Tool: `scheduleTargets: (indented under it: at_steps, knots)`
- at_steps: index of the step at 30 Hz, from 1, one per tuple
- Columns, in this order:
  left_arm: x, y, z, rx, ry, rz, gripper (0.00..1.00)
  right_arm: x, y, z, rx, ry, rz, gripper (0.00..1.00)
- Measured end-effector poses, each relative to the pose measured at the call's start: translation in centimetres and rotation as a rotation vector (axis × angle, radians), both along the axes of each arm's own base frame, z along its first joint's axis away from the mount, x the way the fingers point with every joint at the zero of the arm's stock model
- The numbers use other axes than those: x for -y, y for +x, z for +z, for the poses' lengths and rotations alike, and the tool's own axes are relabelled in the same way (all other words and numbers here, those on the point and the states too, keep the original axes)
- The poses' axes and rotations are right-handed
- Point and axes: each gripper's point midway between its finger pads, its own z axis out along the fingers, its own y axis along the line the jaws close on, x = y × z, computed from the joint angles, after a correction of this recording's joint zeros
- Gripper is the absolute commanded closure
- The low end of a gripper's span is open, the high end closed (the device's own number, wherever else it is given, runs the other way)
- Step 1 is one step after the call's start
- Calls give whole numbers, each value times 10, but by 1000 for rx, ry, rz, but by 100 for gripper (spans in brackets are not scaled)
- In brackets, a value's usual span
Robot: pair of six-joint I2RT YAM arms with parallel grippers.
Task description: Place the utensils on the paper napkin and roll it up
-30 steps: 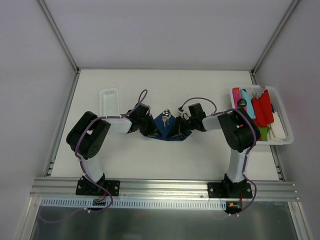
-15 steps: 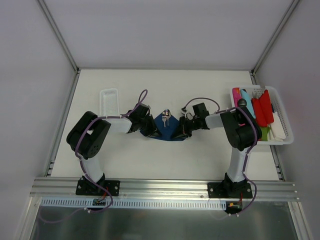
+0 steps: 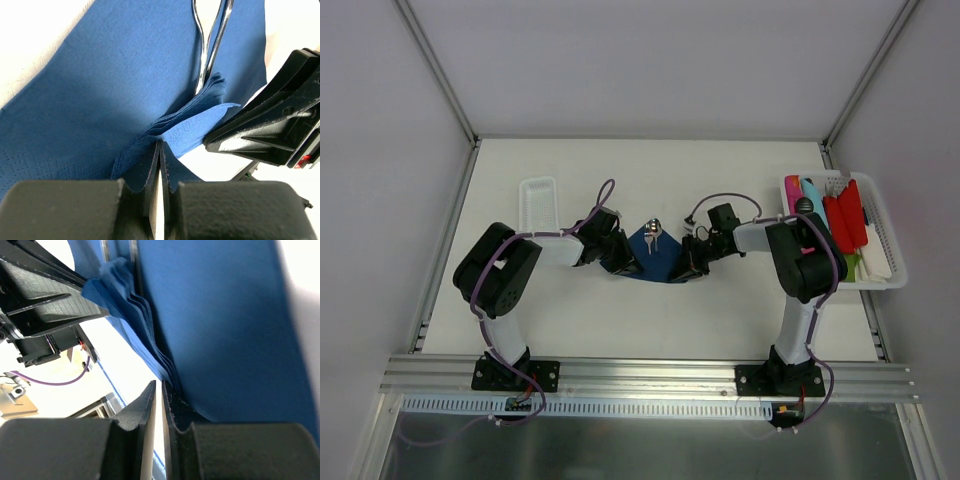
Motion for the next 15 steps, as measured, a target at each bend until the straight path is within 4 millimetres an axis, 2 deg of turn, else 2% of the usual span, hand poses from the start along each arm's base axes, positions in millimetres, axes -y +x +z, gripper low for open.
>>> scheduleTargets:
  at_steps: [15]
  knots:
    - [0,0,0,-2,-2,-3,100,33,0,0,-82,-22,-53,87]
